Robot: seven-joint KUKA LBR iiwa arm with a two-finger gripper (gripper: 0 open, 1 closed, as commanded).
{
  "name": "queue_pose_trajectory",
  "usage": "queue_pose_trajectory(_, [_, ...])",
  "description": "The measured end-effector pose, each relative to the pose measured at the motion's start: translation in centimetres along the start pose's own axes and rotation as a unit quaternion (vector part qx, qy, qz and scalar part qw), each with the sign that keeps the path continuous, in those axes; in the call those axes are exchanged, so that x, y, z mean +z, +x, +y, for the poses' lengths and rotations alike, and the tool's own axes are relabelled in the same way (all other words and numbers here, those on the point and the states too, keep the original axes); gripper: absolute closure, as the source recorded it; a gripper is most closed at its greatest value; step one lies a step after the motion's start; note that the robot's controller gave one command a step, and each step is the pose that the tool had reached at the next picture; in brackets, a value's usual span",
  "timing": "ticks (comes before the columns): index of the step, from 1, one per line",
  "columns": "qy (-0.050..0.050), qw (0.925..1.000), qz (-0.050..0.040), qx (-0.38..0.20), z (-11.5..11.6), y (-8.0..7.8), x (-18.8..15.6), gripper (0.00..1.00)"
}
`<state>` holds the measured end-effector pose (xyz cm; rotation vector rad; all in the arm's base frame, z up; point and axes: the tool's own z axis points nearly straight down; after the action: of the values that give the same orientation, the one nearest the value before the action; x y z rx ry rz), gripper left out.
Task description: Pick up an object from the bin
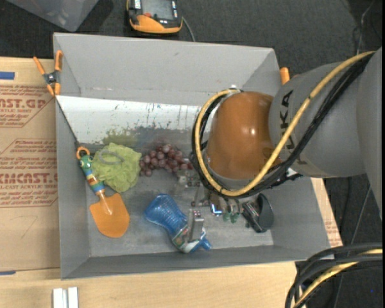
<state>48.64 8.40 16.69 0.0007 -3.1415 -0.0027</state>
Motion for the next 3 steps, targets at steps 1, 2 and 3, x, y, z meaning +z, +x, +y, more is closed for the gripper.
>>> queue_pose_trajectory(1, [0.0,1.0,-0.0015,0.002,0.4,0.0,0.8,0.0])
queue_pose_trajectory(2, [0.001,0.9956,-0.0001,-0.094,-5.7,-2.3,9.9,0.0])
queue_pose_trajectory(3, [0.0,0.9969,-0.0016,-0.079,-4.5,-1.8,9.1,0.0])
